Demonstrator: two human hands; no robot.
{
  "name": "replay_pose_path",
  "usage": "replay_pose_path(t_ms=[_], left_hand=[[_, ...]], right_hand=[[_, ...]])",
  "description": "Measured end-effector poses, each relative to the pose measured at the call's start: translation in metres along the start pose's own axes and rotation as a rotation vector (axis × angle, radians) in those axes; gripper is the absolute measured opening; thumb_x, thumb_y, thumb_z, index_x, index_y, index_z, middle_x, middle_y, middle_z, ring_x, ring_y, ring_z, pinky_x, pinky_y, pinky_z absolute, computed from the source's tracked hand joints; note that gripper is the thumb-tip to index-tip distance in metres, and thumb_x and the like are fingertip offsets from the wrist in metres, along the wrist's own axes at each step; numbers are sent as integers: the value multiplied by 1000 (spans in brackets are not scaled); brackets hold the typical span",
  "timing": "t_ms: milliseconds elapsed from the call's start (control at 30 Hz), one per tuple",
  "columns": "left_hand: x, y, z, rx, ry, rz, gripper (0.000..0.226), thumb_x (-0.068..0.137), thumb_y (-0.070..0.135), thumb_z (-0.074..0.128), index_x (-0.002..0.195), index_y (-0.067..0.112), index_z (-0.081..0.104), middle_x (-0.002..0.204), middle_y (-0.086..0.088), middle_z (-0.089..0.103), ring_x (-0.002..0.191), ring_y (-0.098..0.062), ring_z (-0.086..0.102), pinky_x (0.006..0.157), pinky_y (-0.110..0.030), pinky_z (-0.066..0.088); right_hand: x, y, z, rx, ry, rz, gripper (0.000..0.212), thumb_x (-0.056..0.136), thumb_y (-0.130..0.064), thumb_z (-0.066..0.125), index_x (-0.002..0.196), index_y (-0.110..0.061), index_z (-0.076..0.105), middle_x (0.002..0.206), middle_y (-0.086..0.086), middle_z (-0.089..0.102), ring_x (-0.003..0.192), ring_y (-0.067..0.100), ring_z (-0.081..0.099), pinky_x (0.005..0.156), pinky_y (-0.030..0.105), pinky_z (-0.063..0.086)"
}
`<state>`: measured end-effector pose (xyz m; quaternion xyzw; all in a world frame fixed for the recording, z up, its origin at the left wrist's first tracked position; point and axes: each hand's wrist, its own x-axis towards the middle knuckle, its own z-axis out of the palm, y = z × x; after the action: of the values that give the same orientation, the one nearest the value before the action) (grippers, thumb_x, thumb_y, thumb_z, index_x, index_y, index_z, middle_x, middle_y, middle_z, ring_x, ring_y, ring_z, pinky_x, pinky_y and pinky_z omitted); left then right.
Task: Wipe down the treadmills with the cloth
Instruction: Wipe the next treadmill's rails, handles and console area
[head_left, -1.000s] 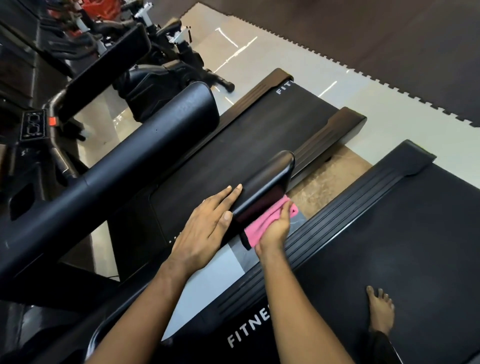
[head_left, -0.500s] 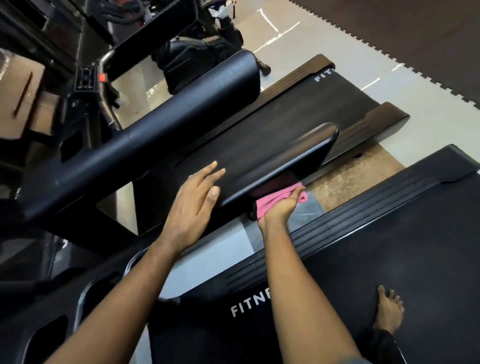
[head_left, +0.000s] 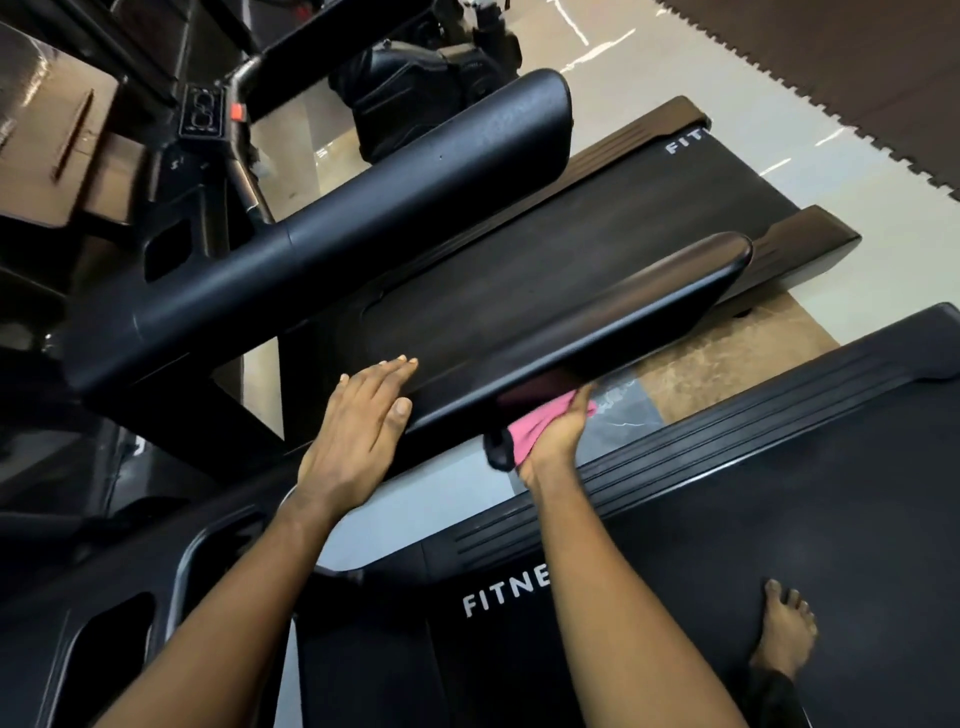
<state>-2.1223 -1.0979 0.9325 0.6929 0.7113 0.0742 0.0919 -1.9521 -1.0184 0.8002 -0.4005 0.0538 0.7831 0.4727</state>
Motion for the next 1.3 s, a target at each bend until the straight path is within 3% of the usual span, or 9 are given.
replay_pose_path(t_ms=[100,233,300,500,667,833,967,1167,1300], left_hand=[[-1,-3,-1,7,-2,7,54,106,46,20,150,25,43,152,10,43,143,-8,35,123,-47,18],[-2,-4,-1,-3,9,19,52,107,46,21,150,26,43,151,10,44,141,-9,37,122,-48,21],[-2,-4,-1,-3,19,17,52,107,46,21,149,25,44,150,10,45,141,-9,38,122,-49,23],[-3,-1,-1,3,22,-1,57,106,50,15,148,25,45,148,10,47,140,-10,39,121,-50,24],[-1,-2,0,29,3,0,57,106,50,15,148,25,44,147,10,47,139,-10,39,119,-49,28],[-1,-4,0,23,15,20,54,107,46,18,148,23,46,146,10,50,138,-10,40,115,-50,33],[-3,-3,1,20,14,26,51,107,43,21,147,23,47,145,9,51,137,-11,41,114,-50,34],[0,0,0,8,12,15,52,107,44,22,148,22,44,145,8,50,137,-12,41,115,-51,33],[0,-1,0,-6,12,15,53,107,45,21,149,22,43,146,7,49,138,-12,41,115,-51,33]], right_hand=[[-15,23,-17,-209,-28,156,53,103,-64,31,106,-20,62,103,8,64,95,19,64,92,35,50],[-5,31,-66,-1172,-40,168,106,69,-103,18,141,-33,51,148,12,50,137,34,45,117,60,31],[-1,16,-74,-1286,50,117,110,68,-103,16,153,-37,35,160,8,34,145,35,32,120,60,21],[-14,-23,-46,-435,194,60,75,102,-65,34,150,-9,45,152,15,49,137,32,48,117,44,36],[-9,-38,11,229,153,-187,58,106,-59,28,137,-22,59,126,5,67,109,24,63,106,45,45],[-10,-23,3,146,121,-107,51,107,-55,30,120,-22,66,109,3,75,106,23,66,83,35,57],[1,-63,-10,115,174,-273,61,107,-56,25,140,-16,57,148,13,53,138,31,48,116,43,38],[23,-54,7,229,140,-225,76,97,-75,28,139,-20,60,133,13,66,127,37,59,112,59,41],[-11,17,21,172,13,7,75,100,-72,20,128,-17,63,126,18,65,122,35,59,111,50,41]])
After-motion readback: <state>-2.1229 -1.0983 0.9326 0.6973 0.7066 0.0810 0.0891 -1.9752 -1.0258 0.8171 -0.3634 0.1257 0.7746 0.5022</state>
